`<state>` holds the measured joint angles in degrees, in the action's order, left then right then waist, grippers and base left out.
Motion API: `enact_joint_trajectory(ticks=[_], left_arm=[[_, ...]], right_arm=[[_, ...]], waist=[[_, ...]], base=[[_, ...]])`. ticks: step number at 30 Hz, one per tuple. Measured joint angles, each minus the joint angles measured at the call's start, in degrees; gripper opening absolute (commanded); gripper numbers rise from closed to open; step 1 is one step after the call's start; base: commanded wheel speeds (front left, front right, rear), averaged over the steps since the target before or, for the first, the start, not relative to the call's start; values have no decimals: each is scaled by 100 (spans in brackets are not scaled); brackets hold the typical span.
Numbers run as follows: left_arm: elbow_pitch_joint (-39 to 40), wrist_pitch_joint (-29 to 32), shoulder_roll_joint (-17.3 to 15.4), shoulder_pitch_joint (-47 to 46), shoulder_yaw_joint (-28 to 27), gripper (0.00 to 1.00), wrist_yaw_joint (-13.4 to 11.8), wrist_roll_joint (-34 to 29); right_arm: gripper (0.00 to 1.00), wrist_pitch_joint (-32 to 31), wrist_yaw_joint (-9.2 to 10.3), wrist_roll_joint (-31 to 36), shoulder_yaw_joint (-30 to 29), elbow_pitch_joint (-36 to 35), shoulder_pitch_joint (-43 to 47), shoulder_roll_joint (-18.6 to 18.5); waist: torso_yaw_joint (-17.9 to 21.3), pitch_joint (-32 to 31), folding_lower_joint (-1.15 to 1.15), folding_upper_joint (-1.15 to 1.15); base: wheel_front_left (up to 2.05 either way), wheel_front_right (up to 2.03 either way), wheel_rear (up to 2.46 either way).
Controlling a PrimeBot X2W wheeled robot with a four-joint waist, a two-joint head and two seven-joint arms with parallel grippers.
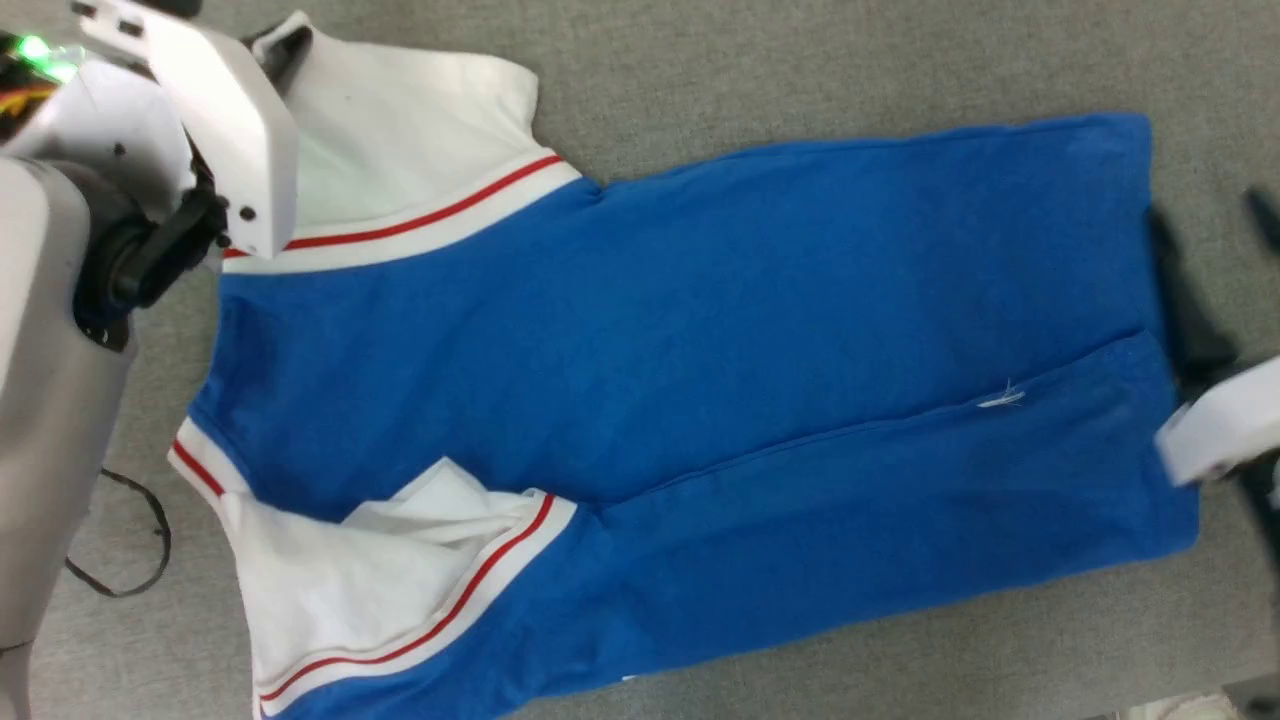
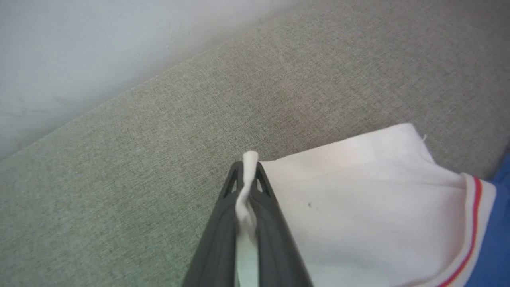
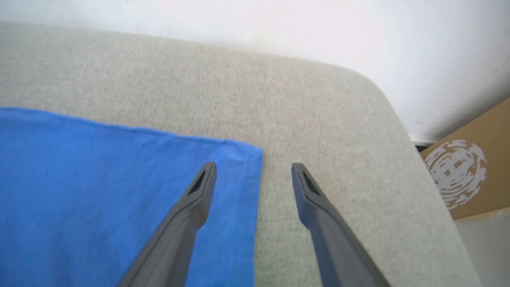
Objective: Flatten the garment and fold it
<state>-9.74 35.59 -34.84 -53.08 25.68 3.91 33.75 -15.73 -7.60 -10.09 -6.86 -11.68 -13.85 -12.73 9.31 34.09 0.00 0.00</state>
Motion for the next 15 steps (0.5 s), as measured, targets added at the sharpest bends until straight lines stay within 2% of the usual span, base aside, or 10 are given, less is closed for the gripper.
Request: enact_joint_trajectory(ticks=[6, 11, 15], left_arm=[[18, -169, 45, 27, 52, 0, 1, -1], [69, -210, 114, 15, 94, 0, 1, -7], [92, -233, 181, 10, 136, 0, 1, -7]], right_arm=[[100, -711, 0, -386, 33, -24, -778, -531], [100, -1511, 0, -713, 11, 434, -1195, -836], [100, -1791, 0, -783, 40, 828, -1360, -992]], waist=[[-121, -152, 0, 0], [-230, -123, 0, 0], [-300, -9, 0, 0]], base=[[0, 0, 0], [0, 0, 0], [0, 0, 0]])
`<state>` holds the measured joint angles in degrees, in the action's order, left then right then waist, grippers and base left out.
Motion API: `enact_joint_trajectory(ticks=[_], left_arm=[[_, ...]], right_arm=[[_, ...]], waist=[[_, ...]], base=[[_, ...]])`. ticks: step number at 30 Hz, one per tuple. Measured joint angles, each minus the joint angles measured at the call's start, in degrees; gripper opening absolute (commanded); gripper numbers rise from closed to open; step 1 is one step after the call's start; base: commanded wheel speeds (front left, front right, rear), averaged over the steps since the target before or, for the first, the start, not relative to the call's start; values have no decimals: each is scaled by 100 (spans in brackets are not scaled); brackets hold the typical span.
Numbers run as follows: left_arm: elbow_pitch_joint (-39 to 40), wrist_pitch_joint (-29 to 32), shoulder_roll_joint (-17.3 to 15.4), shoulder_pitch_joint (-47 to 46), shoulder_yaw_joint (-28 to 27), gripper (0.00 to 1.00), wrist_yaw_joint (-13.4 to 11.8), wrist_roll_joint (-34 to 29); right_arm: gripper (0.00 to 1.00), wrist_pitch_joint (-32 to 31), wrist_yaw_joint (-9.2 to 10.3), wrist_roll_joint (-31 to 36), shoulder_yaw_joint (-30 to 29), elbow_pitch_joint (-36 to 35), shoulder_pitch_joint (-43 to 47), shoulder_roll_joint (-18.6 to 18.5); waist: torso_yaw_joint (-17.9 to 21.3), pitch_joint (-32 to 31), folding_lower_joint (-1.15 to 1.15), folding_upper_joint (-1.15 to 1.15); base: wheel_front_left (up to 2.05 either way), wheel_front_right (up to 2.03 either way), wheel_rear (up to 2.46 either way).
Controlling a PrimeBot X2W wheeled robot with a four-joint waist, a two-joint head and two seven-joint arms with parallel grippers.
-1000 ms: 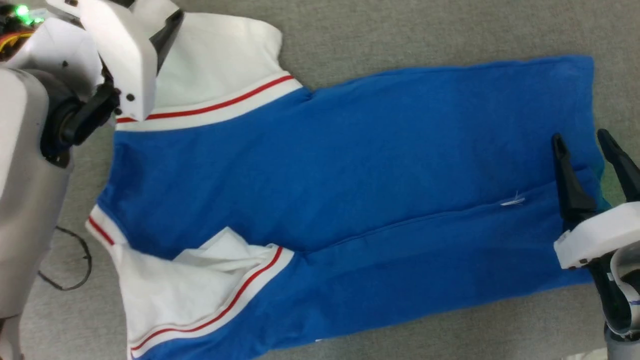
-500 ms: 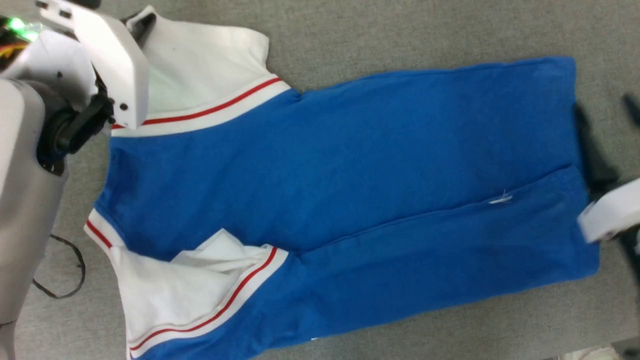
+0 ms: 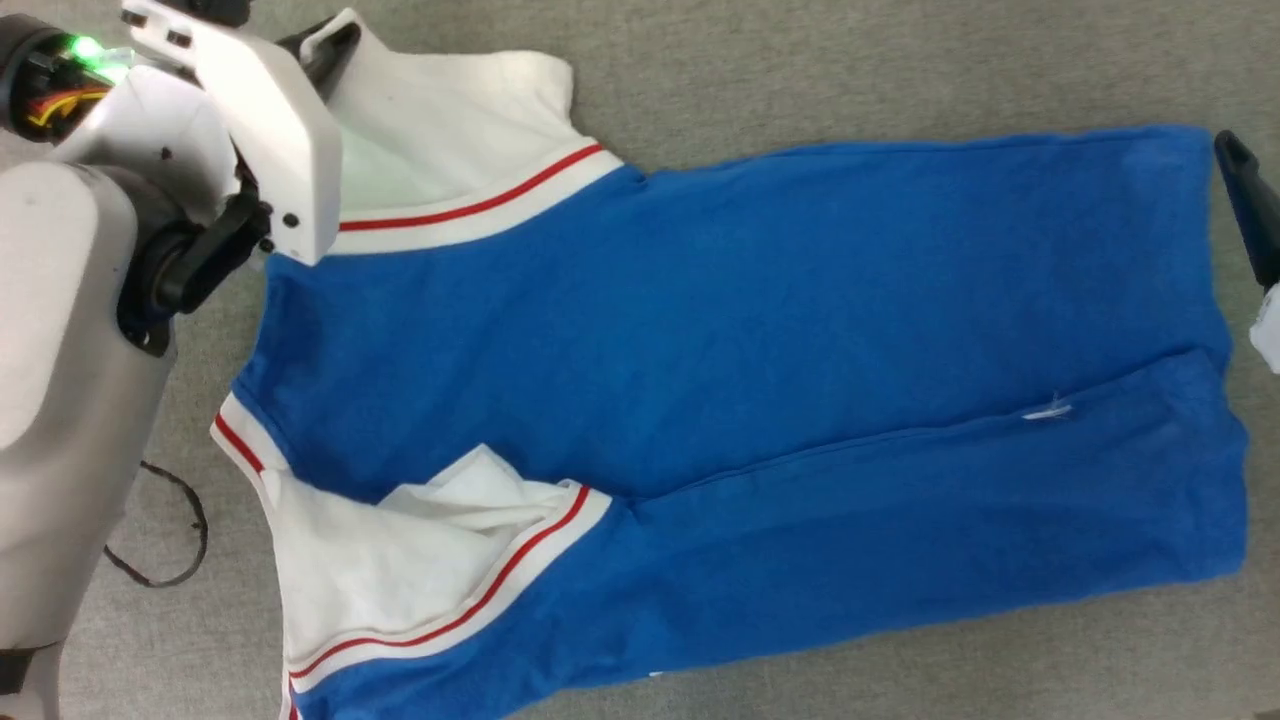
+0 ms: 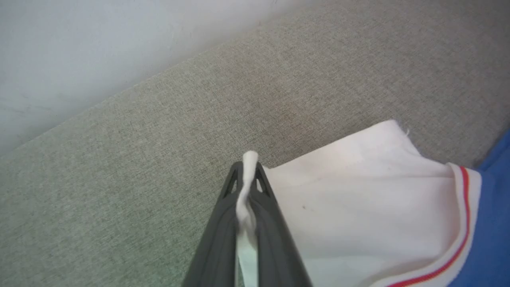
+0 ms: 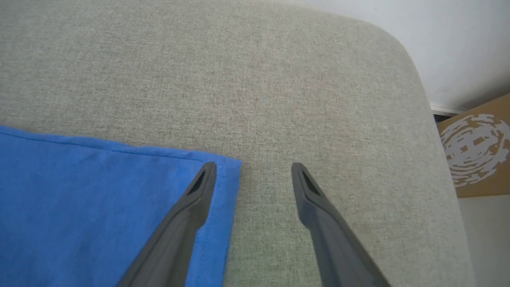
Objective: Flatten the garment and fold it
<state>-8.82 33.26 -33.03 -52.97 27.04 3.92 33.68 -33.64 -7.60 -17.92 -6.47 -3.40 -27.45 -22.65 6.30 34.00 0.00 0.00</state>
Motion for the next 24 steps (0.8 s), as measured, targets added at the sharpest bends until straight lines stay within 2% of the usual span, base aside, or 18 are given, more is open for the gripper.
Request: enact_joint_trajectory(ticks=[10, 11, 12, 18, 24], left_arm=[[11, 2, 15, -112, 26, 0, -1, -1], [12, 1, 13, -133, 25, 0, -1, -1], [12, 1, 14, -137, 26, 0, -1, -1], [13, -169, 5, -135, -7, 0, -7, 0], [155, -921, 9, -69, -294, 0, -101, 11]], right_arm=[[100, -167, 1, -243, 131, 582, -202, 63], [42, -212, 1, -294, 119, 612, -238, 67], [0, -255, 2, -328, 115, 627, -281, 64], [0, -288, 0, -358, 179, 615, -408, 90], [0, 12, -1, -355, 174, 602, -366, 40]], waist=[[-177, 263, 0, 0], [-191, 279, 0, 0], [-204, 294, 0, 0], [-217, 281, 0, 1], [-201, 59, 0, 1]], base=[[0, 0, 0], [0, 0, 0], [0, 0, 0], [0, 0, 0], [0, 0, 0]])
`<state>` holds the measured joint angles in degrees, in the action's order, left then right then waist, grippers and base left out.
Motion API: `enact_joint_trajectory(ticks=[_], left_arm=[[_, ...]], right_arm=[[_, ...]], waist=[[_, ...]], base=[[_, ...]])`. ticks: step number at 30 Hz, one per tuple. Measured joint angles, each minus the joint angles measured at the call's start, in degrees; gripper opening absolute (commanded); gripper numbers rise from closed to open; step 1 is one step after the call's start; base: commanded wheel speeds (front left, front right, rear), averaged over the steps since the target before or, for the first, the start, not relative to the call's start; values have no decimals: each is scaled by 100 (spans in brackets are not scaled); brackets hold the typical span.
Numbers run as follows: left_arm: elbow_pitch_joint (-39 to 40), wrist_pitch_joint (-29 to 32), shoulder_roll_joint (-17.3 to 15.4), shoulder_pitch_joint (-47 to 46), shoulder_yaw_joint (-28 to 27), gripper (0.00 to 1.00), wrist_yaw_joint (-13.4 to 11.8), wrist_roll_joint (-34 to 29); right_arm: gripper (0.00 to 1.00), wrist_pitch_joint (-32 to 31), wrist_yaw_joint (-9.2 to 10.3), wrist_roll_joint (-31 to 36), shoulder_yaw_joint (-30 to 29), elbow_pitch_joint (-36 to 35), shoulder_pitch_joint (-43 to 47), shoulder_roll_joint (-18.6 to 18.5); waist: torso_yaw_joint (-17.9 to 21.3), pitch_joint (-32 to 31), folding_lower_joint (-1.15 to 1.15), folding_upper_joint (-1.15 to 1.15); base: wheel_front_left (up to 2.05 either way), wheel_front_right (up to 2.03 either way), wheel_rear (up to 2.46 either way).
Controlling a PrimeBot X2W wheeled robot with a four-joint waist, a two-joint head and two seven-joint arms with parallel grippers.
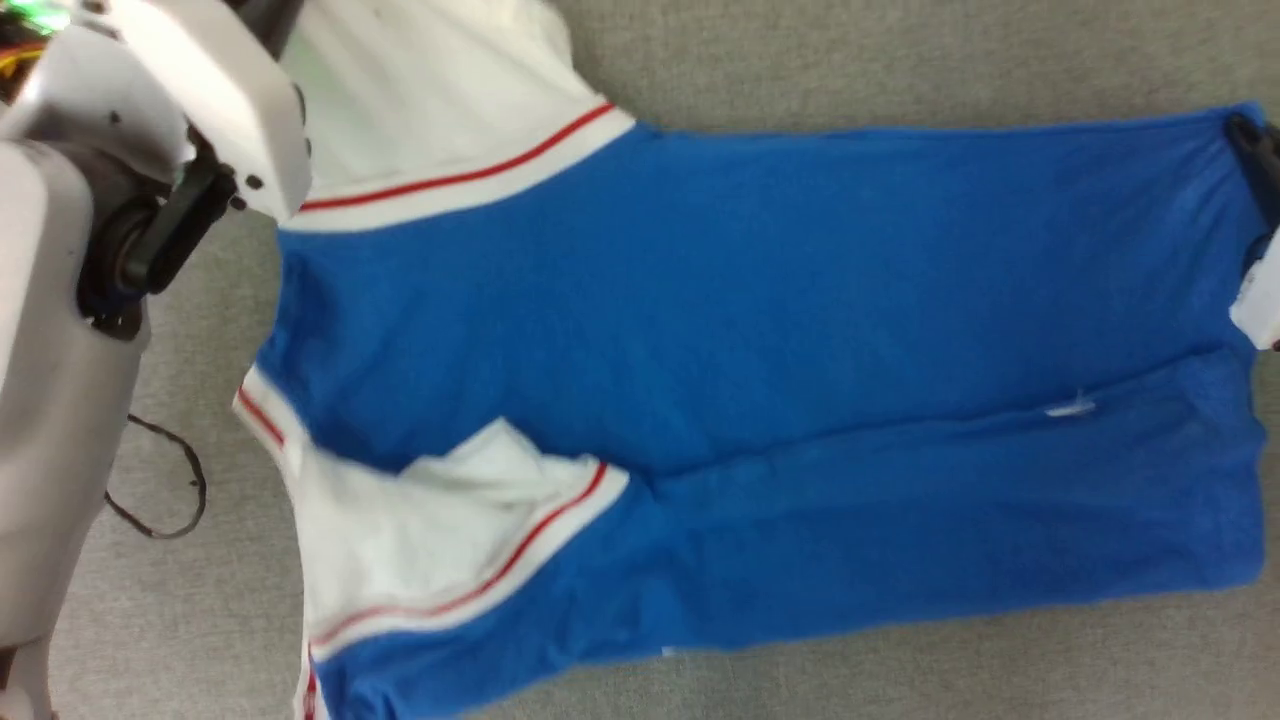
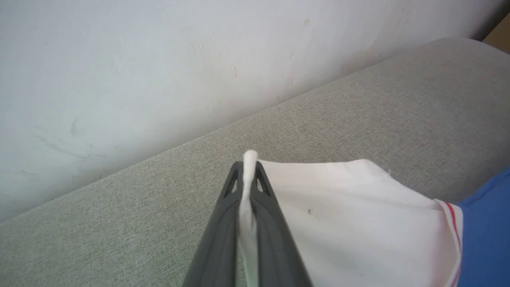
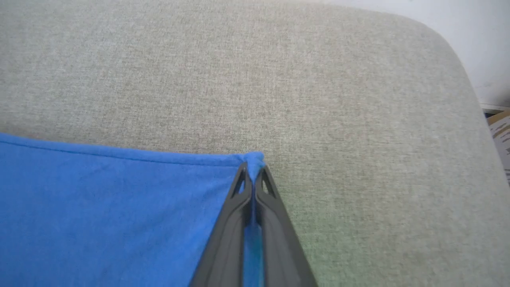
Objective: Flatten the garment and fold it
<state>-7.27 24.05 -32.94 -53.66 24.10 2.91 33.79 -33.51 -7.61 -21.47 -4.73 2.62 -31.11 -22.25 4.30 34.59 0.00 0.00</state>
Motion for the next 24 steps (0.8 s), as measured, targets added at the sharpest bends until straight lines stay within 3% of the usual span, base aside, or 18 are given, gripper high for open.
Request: enact_joint_trajectory(ticks=[10, 20, 24], left_arm=[[891, -1058, -119, 1494, -505, 0, -272, 319], [2061, -1631, -236, 3774, -799, 0, -823, 557], [2178, -1834, -118, 4546, -808, 0, -955, 730]], right_arm=[[0, 468, 0, -24, -338, -415, 922, 38], [0, 590, 0, -110, -715, -933, 2247, 468], [0, 626, 0, -130, -776, -928, 2746, 688]], waist=[[-52, -691, -1, 0], [-113, -1462, -2, 0], [-143, -1676, -2, 0]], base=[[0, 0, 0], [0, 0, 0], [0, 0, 0]])
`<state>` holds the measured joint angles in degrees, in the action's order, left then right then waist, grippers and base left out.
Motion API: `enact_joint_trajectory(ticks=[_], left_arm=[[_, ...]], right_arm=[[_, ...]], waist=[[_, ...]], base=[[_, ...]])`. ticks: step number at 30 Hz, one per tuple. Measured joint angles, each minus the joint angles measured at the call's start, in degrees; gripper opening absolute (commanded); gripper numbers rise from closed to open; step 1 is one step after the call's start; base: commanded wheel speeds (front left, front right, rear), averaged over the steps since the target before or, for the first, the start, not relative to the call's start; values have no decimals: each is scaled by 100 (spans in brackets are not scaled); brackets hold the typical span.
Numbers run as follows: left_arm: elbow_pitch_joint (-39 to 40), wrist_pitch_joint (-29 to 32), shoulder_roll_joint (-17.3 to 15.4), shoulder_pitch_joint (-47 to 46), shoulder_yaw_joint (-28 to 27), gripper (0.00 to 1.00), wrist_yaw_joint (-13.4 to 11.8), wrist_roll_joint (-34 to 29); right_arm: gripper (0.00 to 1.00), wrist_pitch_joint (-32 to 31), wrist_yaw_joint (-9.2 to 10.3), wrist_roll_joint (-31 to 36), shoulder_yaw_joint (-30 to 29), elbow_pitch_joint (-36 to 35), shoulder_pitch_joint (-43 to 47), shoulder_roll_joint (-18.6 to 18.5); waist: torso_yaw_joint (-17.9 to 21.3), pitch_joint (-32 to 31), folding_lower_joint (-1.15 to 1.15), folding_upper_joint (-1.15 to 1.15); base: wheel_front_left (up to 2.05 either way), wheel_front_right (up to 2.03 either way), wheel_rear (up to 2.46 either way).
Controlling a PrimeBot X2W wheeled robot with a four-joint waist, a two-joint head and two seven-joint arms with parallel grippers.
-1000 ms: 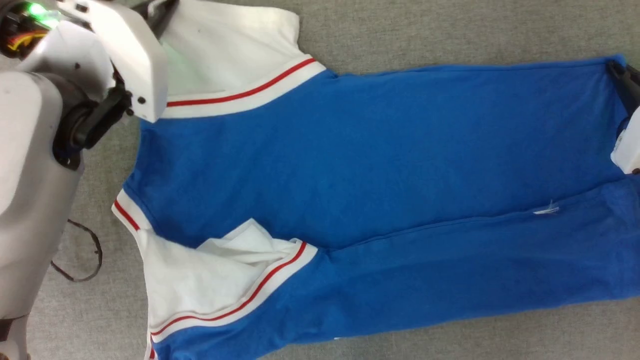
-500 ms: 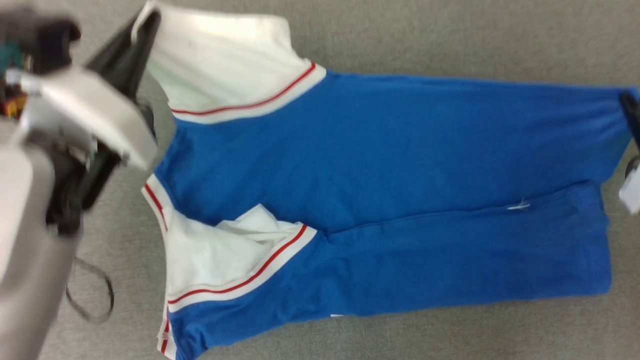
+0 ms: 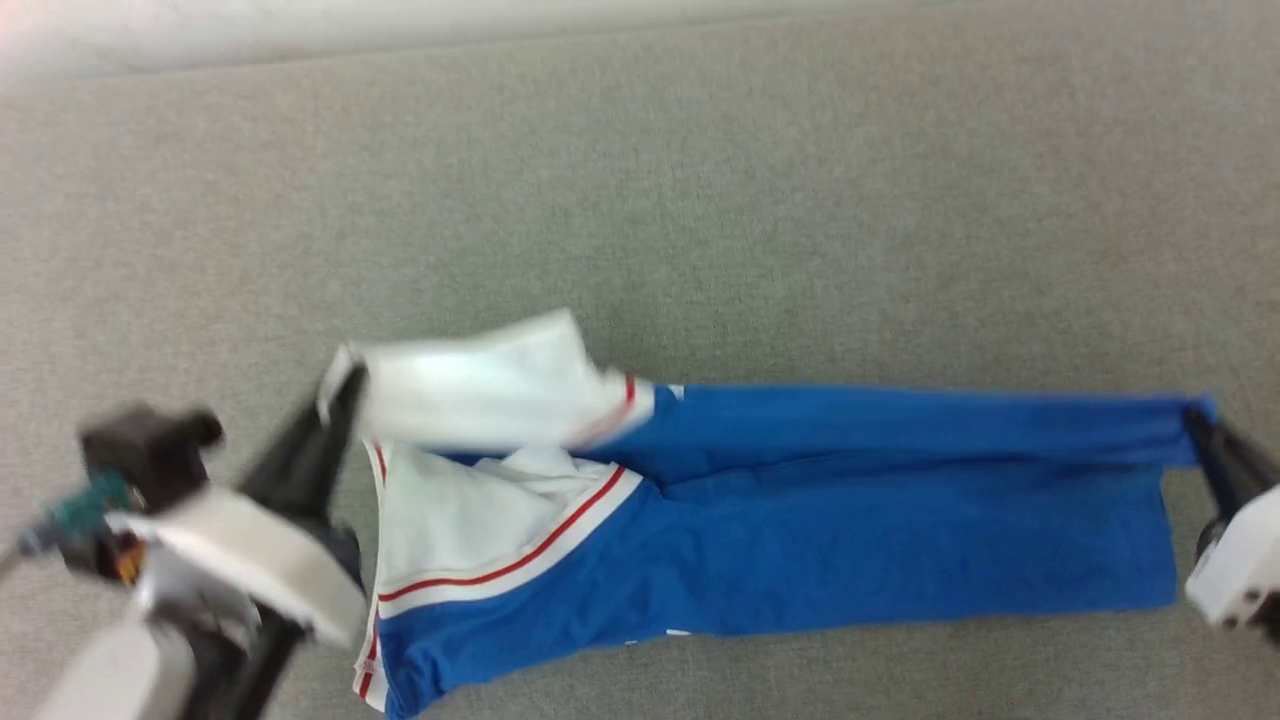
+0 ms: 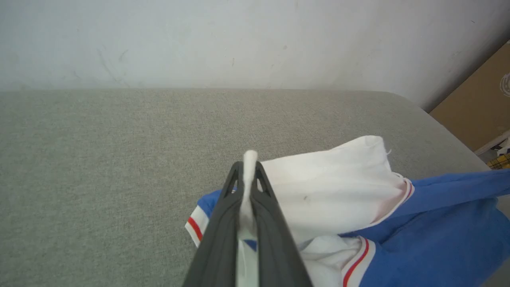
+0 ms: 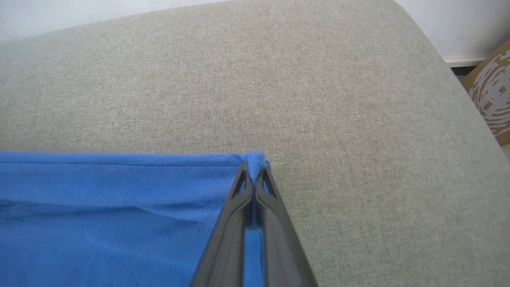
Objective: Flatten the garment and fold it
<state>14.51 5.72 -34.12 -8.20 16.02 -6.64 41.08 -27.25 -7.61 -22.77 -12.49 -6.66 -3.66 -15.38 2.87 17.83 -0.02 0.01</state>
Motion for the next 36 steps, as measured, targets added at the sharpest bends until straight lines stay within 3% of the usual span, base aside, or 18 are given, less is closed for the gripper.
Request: enact_joint_trajectory(ticks=[6, 7, 8, 9, 10, 16, 20, 29, 33, 36], left_arm=[[-392, -32, 124, 632, 296, 0, 5, 83], [-520, -20, 147, 662, 352, 16, 15, 80], [-641, -18, 153, 667, 431, 45, 56, 66], [-758, -20, 171, 666, 472, 100, 81, 67], [-868, -23, 205, 662, 499, 100, 107, 67], [-1249, -44, 393, 598, 626, 100, 207, 101], [-1162, -328, 422, 578, 404, 100, 191, 188], [-371, -1829, 531, 895, -419, 100, -520, -366], [-65, -2024, 798, 978, -603, 100, -762, -934], [85, -2045, 1027, 1062, -715, 100, -812, -1491]], right_arm=[[0, 118, 0, 38, 115, 207, 388, 118], [3, 132, 1, 60, 143, 253, 406, 124], [10, 158, 1, 78, 164, 308, 409, 126], [44, 174, 0, 104, 180, 358, 408, 126], [100, 175, 0, 118, 188, 403, 408, 130], [100, 172, 1, 174, 190, 564, 407, 127], [100, 105, 1, 78, 81, 432, 407, 132], [100, 54, 1, 188, -427, 196, 573, 334], [100, 55, 1, 279, -417, 409, 648, 537], [100, 75, 1, 349, -399, 611, 653, 609]], waist=[[-41, -199, 1, 0], [-44, -225, 1, 0], [-47, -250, 1, 0], [-50, -275, 1, 0], [-53, -300, 1, 0], [-63, -441, 2, 0], [-65, -522, 2, 0], [-70, -531, 2, -1], [-121, -454, 2, -1], [-176, -383, 2, -1]], base=[[0, 0, 0], [0, 0, 0], [0, 0, 0], [0, 0, 0], [0, 0, 0], [0, 0, 0], [0, 0, 0], [0, 0, 0], [0, 0, 0], [0, 0, 0]])
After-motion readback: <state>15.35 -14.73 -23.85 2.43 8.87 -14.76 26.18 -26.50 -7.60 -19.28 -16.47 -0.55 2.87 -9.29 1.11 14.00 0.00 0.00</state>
